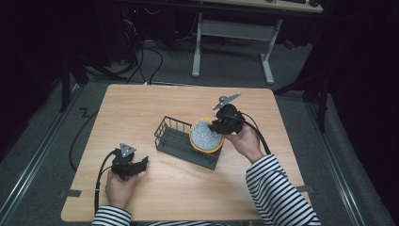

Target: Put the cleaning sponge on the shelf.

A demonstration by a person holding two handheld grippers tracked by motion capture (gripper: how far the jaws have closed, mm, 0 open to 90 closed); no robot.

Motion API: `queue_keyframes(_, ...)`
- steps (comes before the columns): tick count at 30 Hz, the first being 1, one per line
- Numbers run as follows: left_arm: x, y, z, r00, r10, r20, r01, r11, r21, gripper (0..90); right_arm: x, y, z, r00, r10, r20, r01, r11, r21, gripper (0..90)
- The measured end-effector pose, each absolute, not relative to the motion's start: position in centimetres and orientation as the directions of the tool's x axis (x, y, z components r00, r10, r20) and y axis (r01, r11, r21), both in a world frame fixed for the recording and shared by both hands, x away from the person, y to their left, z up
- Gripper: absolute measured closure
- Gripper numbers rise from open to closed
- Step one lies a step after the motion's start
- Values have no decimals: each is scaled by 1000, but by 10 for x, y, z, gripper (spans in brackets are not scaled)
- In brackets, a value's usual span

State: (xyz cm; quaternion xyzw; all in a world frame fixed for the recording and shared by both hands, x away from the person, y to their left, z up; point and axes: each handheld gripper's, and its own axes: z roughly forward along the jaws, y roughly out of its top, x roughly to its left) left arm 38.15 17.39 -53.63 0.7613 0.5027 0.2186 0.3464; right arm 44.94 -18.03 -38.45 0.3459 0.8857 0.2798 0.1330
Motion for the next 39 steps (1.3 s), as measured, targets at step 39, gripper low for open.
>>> queue_keyframes(39, 382, 174, -536, 397, 917, -15, 614, -254, 747, 337, 388, -318, -413, -484, 870, 92, 617, 265, 741, 470)
